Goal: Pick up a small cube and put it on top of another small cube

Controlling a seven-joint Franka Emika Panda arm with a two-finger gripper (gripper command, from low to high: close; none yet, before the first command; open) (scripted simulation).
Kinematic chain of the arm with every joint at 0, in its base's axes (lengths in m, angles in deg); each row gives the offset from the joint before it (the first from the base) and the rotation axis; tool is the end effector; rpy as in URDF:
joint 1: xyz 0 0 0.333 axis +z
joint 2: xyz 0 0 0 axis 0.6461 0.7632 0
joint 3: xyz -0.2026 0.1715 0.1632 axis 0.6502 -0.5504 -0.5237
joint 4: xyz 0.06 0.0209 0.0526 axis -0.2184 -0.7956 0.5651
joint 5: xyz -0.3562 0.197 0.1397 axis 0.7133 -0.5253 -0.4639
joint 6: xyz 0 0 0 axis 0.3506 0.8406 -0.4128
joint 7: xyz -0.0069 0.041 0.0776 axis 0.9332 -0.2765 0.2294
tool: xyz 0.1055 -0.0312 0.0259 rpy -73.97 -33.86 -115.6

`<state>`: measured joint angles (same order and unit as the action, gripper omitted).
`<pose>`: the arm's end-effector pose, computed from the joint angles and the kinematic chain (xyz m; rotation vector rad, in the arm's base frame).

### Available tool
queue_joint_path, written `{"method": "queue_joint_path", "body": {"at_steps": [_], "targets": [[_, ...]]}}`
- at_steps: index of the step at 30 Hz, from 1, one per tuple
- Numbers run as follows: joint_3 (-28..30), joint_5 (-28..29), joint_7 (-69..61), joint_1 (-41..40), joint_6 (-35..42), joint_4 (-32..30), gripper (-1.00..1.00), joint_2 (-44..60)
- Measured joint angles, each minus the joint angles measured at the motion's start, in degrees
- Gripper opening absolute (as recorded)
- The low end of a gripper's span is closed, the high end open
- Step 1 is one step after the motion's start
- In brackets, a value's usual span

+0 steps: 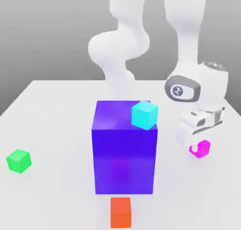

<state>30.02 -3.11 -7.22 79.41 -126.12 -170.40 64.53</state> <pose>0.2090 0.2788 0.1168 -3.1169 0.3739 -0.0054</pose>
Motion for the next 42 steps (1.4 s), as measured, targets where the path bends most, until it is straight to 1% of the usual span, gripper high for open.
{"method": "queue_joint_path", "body": {"at_steps": [2, 4, 9, 16, 23, 36, 40, 42], "targets": [[-1.36, -5.89, -4.08, 0.71, 3.21, -0.91, -1.00, -4.17], [-1.17, -9.08, -6.40, 1.81, 4.91, -0.87, -1.00, -6.87], [1.88, -10.14, -9.29, -2.07, 4.84, 2.01, -1.00, -8.76], [5.70, -8.87, -12.42, -7.99, 4.24, 6.45, -1.00, -10.38], [15.07, -7.65, -22.67, -20.38, 6.79, 9.67, -1.00, -10.46], [34.57, -7.94, -51.50, -52.46, 15.52, 13.35, -1.00, -8.46], [39.45, -7.98, -59.60, -61.39, 18.15, 14.02, -1.00, -7.76], [40.00, -7.94, -61.62, -63.57, 19.24, 13.28, -1.00, -7.23]]}}
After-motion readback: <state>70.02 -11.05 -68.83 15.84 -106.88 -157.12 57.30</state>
